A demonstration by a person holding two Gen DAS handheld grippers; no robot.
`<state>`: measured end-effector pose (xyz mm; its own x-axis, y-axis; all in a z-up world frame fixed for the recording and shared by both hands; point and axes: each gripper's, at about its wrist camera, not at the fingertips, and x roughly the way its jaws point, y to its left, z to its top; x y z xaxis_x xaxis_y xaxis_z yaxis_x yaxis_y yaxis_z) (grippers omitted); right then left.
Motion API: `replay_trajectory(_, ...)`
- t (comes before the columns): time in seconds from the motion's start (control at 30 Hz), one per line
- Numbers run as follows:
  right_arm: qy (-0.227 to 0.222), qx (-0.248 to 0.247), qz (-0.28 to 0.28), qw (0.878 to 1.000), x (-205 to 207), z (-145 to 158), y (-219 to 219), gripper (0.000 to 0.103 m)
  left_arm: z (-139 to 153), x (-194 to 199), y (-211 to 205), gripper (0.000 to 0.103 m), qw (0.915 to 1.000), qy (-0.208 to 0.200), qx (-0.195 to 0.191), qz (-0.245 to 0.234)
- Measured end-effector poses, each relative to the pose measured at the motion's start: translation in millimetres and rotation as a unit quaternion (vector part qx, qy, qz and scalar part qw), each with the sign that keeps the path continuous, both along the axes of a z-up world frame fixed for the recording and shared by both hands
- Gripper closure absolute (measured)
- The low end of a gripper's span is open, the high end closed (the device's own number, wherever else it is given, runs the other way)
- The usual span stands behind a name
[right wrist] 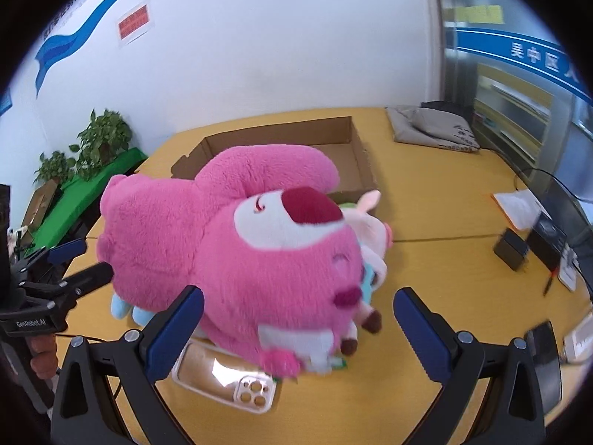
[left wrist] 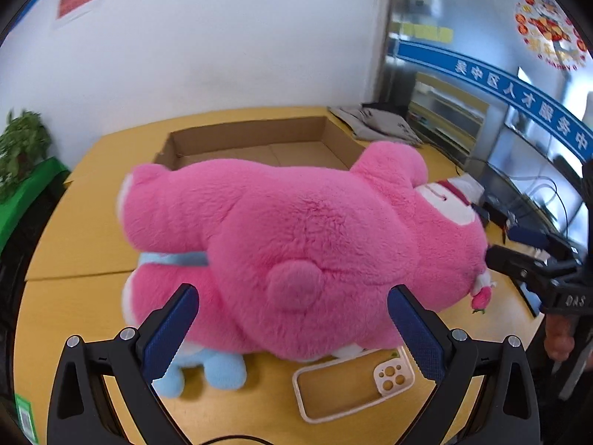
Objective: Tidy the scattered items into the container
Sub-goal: 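Close the left gripper on the pink bear's body while the right gripper grasps its head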
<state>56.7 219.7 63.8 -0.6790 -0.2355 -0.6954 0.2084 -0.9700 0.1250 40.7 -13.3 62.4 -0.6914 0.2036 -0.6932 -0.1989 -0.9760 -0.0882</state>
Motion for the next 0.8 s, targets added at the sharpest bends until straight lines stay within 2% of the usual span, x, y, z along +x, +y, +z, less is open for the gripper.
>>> replay_trajectory(0.07, -0.021, 0.017, 0.001, 1.0, -22, -15, -6, 0.001, -12, -19, -1, 0.0, 0.9998, -0.017, -0.002, -0.007)
replay_trajectory(0.17, -0.039, 0.016, 0.012, 0.999, -46, -35, -14, 0.002, -27, -37, -11, 0.0, 0.998, -0.038, 0.04, -0.03)
replay_trajectory(0.23, -0.04, -0.007, 0.017, 0.999, -52, -41, -12, 0.002, -31, -42, -16, 0.011, 0.9968, -0.04, 0.057, -0.039)
replay_trajectory(0.33, -0.031, -0.024, 0.027, 0.999, -50, -44, -11, 0.018, -30, -41, -17, 0.027, 0.9955, -0.044, 0.069, -0.048)
replay_trajectory(0.37, -0.026, -0.026, 0.029, 0.999, -47, -43, -12, 0.027, -29, -40, -17, 0.031, 0.9952, -0.044, 0.071, -0.051)
replay_trajectory(0.4, -0.02, -0.025, 0.031, 0.999, -44, -40, -13, 0.035, -27, -38, -18, 0.037, 0.9949, -0.045, 0.074, -0.052)
replay_trajectory(0.43, -0.015, -0.024, 0.033, 0.999, -41, -37, -14, 0.038, -25, -37, -20, 0.045, 0.9941, -0.047, 0.082, -0.053)
replay_trajectory(0.53, 0.003, -0.03, 0.037, 0.999, -32, -24, -13, 0.047, -15, -33, -26, 0.06, 0.9917, -0.05, 0.106, -0.053)
replay_trajectory(0.6, 0.015, -0.031, 0.041, 0.999, -28, -14, -15, 0.051, -5, -28, -26, 0.063, 0.9922, -0.043, 0.103, -0.056)
replay_trajectory(0.8, 0.067, -0.033, 0.06, 0.995, -39, 31, -24, 0.053, 39, -29, -34, 0.063, 0.9934, 0.004, 0.104, -0.048)
